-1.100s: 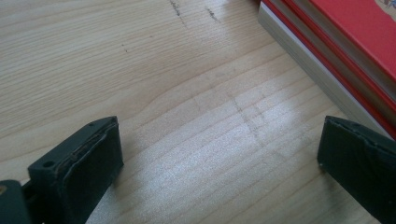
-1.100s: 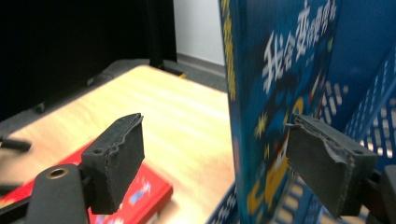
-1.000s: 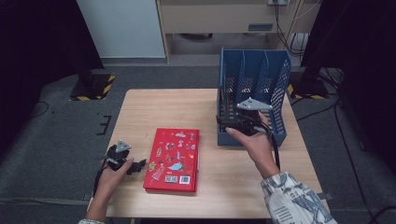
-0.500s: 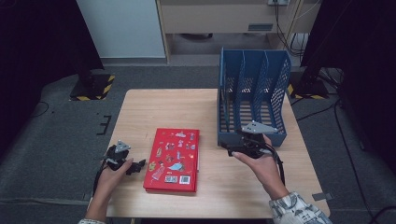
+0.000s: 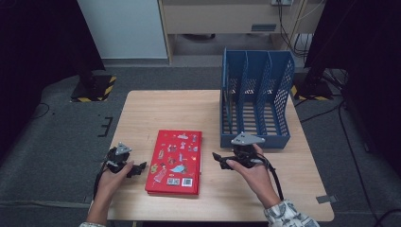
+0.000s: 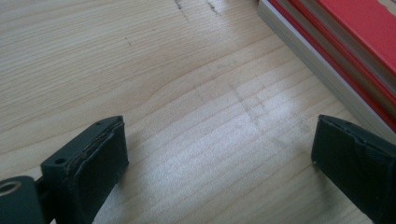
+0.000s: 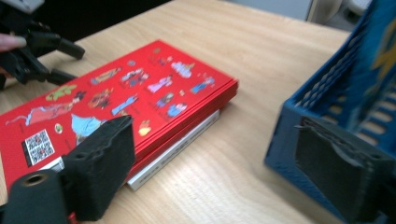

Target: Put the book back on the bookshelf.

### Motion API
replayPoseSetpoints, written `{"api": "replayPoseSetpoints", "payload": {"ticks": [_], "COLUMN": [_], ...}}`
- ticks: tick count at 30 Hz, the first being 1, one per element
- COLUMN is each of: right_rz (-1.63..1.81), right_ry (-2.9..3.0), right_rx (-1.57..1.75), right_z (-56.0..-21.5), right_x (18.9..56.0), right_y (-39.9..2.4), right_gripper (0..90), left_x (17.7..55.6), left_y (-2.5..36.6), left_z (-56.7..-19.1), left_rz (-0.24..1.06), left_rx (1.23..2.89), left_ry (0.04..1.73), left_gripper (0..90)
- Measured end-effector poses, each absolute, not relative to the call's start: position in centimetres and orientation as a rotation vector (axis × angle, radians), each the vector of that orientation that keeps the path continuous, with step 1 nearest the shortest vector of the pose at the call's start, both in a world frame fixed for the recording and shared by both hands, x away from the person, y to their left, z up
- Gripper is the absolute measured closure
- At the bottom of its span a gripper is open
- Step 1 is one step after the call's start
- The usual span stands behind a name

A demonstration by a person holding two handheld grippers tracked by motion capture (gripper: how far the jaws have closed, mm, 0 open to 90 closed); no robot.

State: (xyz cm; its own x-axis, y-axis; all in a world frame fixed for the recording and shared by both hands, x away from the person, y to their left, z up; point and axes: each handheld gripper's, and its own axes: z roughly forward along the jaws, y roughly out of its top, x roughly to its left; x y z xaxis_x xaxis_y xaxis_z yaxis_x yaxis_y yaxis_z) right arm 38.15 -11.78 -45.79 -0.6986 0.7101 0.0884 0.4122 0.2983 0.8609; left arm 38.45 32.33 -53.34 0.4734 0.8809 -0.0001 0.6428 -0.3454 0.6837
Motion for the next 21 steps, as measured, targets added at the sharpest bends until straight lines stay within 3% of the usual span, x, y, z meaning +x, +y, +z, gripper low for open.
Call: {"api": "replayPoseSetpoints", "payload": {"ticks": [2,12,21], "right_rz": [1.344,1.351,1.366], "right_ry": [2.287,2.383,2.424], "right_rx": [1.008,0.960,0.934], "right_z": [-46.3,-47.7,-48.4], "right_x": [38.1,37.3,36.8], "right_y": [-11.0,-8.1,-7.3], "right_gripper": [21.2,28.9,30.4], "left_x": [38.3,37.1,35.3], "left_y": [32.6,32.7,29.5], "left_z": [-53.2,-51.0,-49.5], "left_rz": [0.498,0.543,0.551], "left_rx": [2.097,1.978,1.962], "left_ry": [1.265,1.241,1.151], "left_gripper": [4.3,6.6,8.9]}}
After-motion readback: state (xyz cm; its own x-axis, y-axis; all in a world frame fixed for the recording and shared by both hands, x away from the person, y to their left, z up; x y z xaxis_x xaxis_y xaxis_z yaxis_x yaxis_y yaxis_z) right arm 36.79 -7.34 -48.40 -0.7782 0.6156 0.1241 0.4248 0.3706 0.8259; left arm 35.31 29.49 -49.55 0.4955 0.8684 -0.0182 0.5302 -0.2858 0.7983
